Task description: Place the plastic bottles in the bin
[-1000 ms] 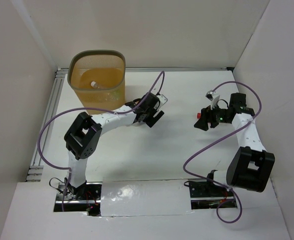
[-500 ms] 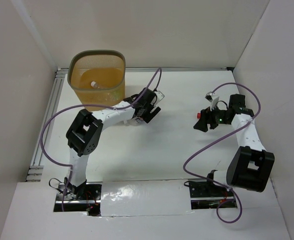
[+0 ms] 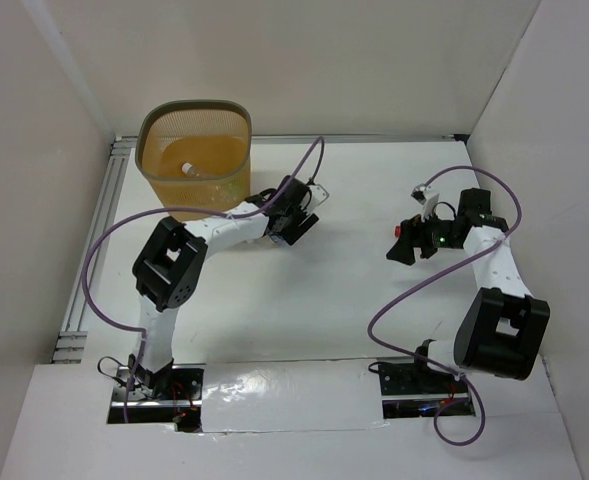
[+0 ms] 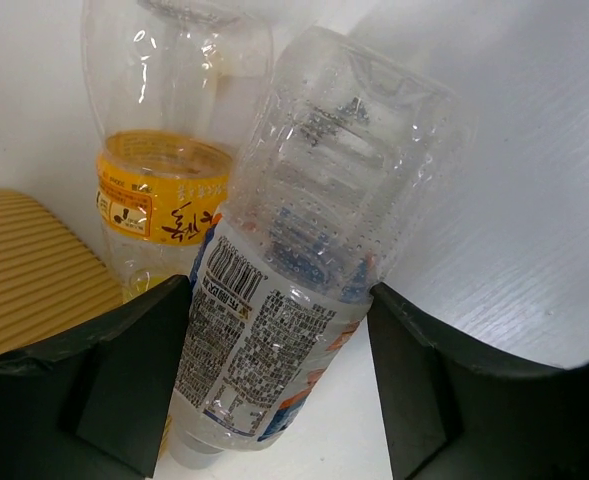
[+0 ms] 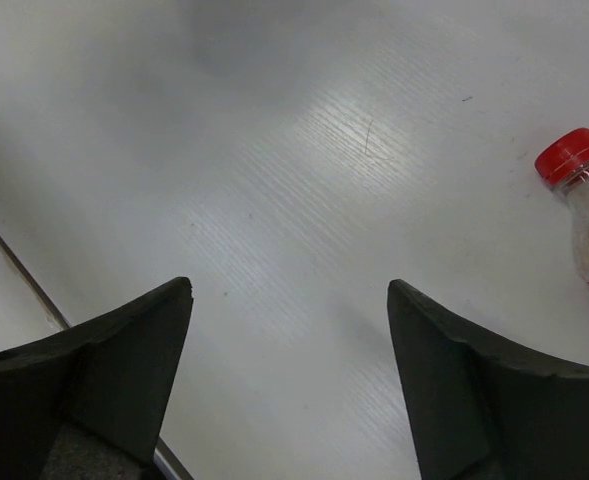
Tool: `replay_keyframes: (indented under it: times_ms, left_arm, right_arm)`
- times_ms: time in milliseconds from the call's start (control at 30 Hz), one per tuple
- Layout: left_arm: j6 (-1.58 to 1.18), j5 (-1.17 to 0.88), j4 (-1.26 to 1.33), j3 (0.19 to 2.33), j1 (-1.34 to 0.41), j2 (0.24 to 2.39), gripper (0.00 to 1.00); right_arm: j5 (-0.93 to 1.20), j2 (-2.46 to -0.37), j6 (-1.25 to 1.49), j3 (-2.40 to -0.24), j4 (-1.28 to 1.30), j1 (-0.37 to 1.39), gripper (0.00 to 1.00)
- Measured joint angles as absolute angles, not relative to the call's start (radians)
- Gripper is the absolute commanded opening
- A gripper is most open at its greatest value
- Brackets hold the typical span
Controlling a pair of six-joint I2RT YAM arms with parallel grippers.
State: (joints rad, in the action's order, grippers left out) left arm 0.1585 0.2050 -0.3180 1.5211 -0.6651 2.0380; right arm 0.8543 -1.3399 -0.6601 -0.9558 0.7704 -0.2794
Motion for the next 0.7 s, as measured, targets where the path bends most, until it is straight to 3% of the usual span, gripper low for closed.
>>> replay_keyframes:
  times_ms: [100, 300, 400, 433, 467, 567, 700]
  left_arm:
    - [0.165, 0.178, -0.300, 1.505, -0.674, 2.027, 0.68]
    - [0.189, 0.129, -0.267, 1.463, -0.727, 2.003, 0.69]
    - [0.195, 0.104, -0.254, 1.448, -0.752, 1.993, 0.42]
    - [0.196, 0.095, -0.253, 1.446, -0.757, 1.991, 0.25]
    - [0.196, 0.089, -0.253, 1.446, -0.760, 1.989, 0.18]
    - [0.184, 0.064, -0.278, 1.446, -0.769, 1.977, 0.04]
    - [0.170, 0.042, -0.370, 1.469, -0.787, 1.954, 0.00]
  right_arm:
    - [0.853, -1.346, -0.664, -0.956, 0.770, -0.279, 1.00]
    - [0.850, -1.362, -0.672, -0.962, 0.772, -0.289, 1.00]
    - [0.851, -1.372, -0.674, -0.976, 0.772, -0.295, 1.00]
    - [0.851, -1.374, -0.675, -0.979, 0.772, -0.297, 1.00]
    - [0.851, -1.375, -0.675, -0.982, 0.772, -0.297, 1.00]
    - [0.850, -1.375, -0.675, -0.983, 0.772, -0.302, 0.96]
    - [0.849, -1.375, -0.680, -0.983, 0.770, -0.328, 0.71]
